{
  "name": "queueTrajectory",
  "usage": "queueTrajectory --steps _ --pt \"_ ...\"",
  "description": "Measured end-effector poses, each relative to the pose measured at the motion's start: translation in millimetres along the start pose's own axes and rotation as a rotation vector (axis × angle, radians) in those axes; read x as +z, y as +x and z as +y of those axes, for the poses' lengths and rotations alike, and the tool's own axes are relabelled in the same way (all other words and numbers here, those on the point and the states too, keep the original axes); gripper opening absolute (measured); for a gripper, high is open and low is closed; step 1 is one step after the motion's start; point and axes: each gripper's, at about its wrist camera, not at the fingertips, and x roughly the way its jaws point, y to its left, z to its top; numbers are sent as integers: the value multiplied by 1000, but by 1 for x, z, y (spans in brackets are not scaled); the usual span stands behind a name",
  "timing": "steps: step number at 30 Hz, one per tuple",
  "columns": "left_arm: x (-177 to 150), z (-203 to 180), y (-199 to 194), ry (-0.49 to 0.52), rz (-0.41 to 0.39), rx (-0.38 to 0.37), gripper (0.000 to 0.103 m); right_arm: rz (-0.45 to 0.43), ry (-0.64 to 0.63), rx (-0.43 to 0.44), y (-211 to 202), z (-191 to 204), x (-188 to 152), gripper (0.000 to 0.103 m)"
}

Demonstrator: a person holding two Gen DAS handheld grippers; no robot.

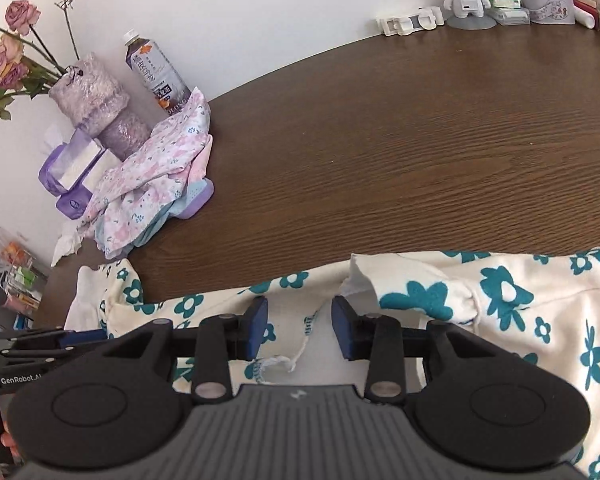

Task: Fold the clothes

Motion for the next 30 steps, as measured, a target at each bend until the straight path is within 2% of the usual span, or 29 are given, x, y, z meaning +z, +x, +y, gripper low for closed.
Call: queueTrajectory --steps 3,6,8,12,13,15,16,17,30 --pt "0 6 3 -50 -23 -20 27 -29 54 30 3 -5 1 36" --pt "-1 10 6 -63 -41 -31 16 -46 80 45 4 -7 0 35" --pt "-2 13 9 -72 -48 -43 12 -48 86 54 5 -7 -1 31" --pt "-3 16 11 -77 -61 -59 8 -40 95 70 6 -7 -2 29" --pt "-3 17 11 -77 -65 -61 7 -37 99 75 6 -7 -2 27" --pt "-4 17 11 -77 -74 -64 6 -42 107 65 7 -7 -4 16" --pt "-5 18 11 -81 -79 -68 6 -45 112 58 7 -8 -4 7" --pt "-5 20 11 -85 -84 -72 6 -46 113 57 8 -9 -5 4" --pt "2 24 -10 -99 -201 -104 4 -130 38 75 -17 -4 10 2"
